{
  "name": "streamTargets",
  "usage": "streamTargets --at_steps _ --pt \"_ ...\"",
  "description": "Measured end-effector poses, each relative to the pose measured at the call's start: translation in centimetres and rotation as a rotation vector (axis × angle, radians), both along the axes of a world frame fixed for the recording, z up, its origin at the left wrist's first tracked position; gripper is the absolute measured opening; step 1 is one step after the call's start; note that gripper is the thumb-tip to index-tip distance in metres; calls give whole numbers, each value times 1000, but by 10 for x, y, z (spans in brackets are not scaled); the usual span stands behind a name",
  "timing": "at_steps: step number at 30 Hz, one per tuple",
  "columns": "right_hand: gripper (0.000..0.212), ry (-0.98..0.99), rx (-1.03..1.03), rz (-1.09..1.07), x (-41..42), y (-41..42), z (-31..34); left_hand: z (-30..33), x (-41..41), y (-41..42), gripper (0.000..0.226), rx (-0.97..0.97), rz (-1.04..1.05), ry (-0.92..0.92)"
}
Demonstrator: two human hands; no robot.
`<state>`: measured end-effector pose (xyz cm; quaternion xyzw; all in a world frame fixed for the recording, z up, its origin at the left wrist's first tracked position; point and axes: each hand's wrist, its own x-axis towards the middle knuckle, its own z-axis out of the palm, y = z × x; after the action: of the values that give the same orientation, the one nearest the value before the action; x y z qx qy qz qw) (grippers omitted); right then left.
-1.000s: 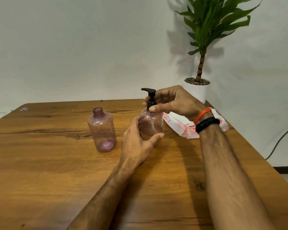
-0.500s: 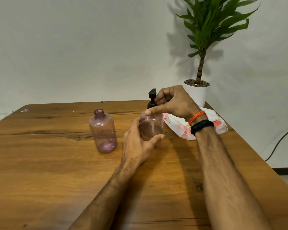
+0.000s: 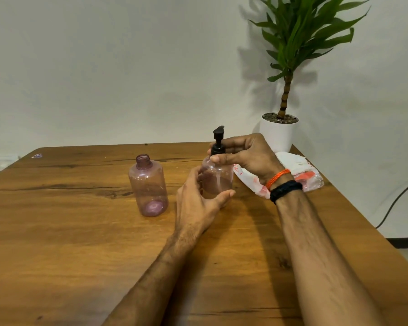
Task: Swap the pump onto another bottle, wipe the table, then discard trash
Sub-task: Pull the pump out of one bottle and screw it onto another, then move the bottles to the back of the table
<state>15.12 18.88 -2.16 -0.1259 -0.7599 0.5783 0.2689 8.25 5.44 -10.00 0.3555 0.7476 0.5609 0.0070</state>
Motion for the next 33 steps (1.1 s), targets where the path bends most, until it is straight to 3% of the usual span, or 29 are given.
streamTargets --at_steps 10,18,24,27,33 --pt "45 -14 -61 -377 -7 -24 -9 -4 4 2 73 38 4 43" --pt "49 39 -42 -296 7 -39 -11 1 7 -3 82 10 -29 -24" --pt "44 31 -20 -445 34 -46 -30 6 9 -17 116 -58 -130 -258" --pt "47 -95 35 -481 47 -48 -44 4 17 -25 100 -23 -35 -332" --pt "60 -184 -40 -357 41 -59 -53 12 22 -24 91 9 -89 -437"
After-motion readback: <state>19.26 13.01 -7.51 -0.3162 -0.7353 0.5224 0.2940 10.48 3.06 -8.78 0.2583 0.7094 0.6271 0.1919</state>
